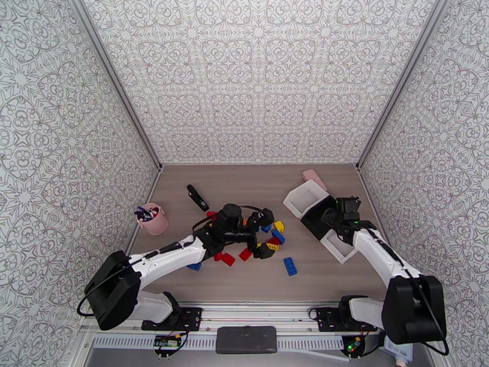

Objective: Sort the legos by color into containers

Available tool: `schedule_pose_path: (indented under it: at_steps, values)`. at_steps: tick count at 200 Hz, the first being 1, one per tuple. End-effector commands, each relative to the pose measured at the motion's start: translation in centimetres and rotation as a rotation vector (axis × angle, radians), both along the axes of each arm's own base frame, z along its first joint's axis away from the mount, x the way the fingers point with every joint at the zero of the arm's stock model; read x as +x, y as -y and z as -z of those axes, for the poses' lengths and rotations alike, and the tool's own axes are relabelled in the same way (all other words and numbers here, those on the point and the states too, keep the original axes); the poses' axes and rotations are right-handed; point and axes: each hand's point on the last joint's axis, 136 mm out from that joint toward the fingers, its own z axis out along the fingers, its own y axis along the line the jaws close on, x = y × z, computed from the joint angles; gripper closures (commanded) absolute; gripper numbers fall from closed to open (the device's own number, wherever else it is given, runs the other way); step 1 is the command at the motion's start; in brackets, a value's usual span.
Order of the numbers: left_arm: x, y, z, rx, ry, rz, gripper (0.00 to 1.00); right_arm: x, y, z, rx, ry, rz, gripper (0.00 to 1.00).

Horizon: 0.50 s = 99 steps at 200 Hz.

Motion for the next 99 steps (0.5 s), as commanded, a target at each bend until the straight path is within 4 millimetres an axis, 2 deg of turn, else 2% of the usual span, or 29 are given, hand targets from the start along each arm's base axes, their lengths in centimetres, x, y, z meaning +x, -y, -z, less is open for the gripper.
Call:
schedule_pose_path:
  at_steps: [1, 36, 69, 99]
  values:
    - [-0.3, 0.5, -1.4, -0.042, 0.013, 0.032, 0.00, 0.9, 0.2, -0.6, 0.008, 0.002, 0.017, 0.31]
    - [-0.5, 0.4, -1.5, -0.039, 0.023, 0.037, 0.00, 1.2, 0.5, -0.2, 0.009, 0.007, 0.044, 0.49]
    - [-1.3, 0.3, -2.2, -0.060, 0.050, 0.079, 0.00, 1.3, 0.5, 0.1, 0.009, -0.003, 0.054, 0.59]
    - [-1.6, 0.3, -2.4, -0.069, 0.063, 0.096, 0.00, 1.5, 0.7, 0.3, 0.003, -0.015, 0.060, 0.61]
